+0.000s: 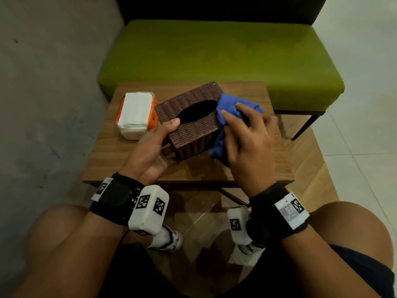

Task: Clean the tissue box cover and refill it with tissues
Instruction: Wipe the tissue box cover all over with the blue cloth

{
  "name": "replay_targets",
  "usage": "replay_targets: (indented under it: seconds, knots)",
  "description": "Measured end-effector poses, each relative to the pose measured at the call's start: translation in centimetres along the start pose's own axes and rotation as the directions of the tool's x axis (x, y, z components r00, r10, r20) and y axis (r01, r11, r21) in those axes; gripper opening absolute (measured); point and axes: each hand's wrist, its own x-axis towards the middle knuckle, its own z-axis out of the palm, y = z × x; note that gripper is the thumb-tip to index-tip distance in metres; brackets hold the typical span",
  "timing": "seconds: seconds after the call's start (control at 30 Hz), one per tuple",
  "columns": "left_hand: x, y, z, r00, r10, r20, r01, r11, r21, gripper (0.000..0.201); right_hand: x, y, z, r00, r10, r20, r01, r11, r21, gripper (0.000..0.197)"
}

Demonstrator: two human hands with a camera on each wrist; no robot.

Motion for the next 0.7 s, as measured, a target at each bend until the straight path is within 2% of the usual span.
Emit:
replay_targets:
  seconds: [0.07, 0.13, 0.2, 0.27, 0.33, 0.43, 0.5, 0.6, 0.63, 0.7]
  knots:
    - [0.1, -0.3, 0.7, 1.0, -0.012, -0.001, 0.012, 1.0, -0.003, 0.048, -0.4, -0.8, 0.2, 0.999, 0.026, -0.027, -0.026, 1.0, -0.001, 0.029]
    - [0.4, -0.6, 1.4, 1.0, -0.022, 0.019, 0.023, 1.0, -0.019, 0.05, -1.7, -2.6, 0.5, 0.99, -0.128, 0.058, 0.13, 0.991, -0.024, 0.032]
    - [0.6, -0.6, 1.8, 0.998, -0.029, 0.05, 0.03, 0.999, -0.019, 0.055, -2.1, -2.8, 0.2, 0.958, -0.257, 0.128, 0.262, 0.965, -0.02, 0.032]
    - [0.8, -0.1, 1.8, 0.998, -0.034, 0.054, 0.035, 0.999, -0.014, 0.052, -0.9, -0.8, -0.4, 0.974, -0.213, 0.076, 0.214, 0.977, -0.002, 0.028]
    - [0.8, 0.4, 1.4, 0.998, -0.019, 0.057, 0.02, 1.0, -0.012, 0.038, 0.5, 1.6, -1.1, 0.997, -0.076, -0.009, 0.076, 0.997, 0.02, 0.026]
    - [0.7, 0.4, 1.7, 0.999, -0.016, 0.046, 0.016, 1.0, 0.006, 0.025, 1.3, 2.1, -1.3, 0.999, 0.031, -0.037, -0.028, 0.997, 0.069, 0.026]
    - [0.8, 0.2, 2.4, 1.0, -0.012, 0.014, 0.011, 1.0, 0.022, 0.027, 0.5, 0.4, -1.0, 0.999, -0.041, -0.009, 0.041, 0.999, 0.0, 0.027]
    - [0.9, 0.0, 2.7, 1.0, 0.028, -0.014, -0.027, 0.999, 0.045, 0.018, -0.8, -0.3, -1.1, 0.969, -0.196, 0.147, 0.206, 0.977, -0.054, 0.032]
    - [0.8, 0.0, 2.5, 0.999, 0.037, -0.011, -0.036, 0.998, 0.042, 0.017, -0.6, 0.5, -1.4, 0.967, -0.2, 0.155, 0.209, 0.977, -0.041, 0.031]
    - [0.7, 0.0, 2.2, 0.999, 0.034, 0.02, -0.034, 0.999, 0.025, 0.025, 0.4, 2.3, -1.9, 0.99, -0.11, 0.084, 0.108, 0.994, 0.028, 0.027]
